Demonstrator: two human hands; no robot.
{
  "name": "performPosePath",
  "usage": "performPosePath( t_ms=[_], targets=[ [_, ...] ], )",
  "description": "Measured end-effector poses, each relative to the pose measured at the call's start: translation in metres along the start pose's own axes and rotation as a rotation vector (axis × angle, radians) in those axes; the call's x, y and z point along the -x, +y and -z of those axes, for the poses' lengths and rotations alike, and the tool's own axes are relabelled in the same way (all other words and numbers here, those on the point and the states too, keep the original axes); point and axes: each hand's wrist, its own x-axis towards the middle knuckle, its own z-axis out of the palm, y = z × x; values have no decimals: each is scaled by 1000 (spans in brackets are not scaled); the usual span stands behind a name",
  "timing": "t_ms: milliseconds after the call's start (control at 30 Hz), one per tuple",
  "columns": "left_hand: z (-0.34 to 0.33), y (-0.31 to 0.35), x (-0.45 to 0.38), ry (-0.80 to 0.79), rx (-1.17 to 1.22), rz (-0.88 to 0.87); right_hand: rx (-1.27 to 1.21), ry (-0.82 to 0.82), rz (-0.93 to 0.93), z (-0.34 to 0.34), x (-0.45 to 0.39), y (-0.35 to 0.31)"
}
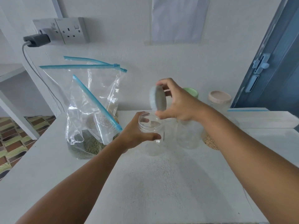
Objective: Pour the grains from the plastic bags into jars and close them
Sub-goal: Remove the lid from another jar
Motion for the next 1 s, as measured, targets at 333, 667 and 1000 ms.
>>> performPosePath(
  t_ms=[333, 667, 1000],
  targets=[
    [3, 0, 2, 58, -37, 9, -418, 330, -287, -64, 110, 74],
    [1, 6, 3, 39, -95, 5, -152, 189, -275, -100, 132, 92],
    [8, 6, 8, 44, -113, 30, 304, -6, -513, -106, 149, 114]
  ],
)
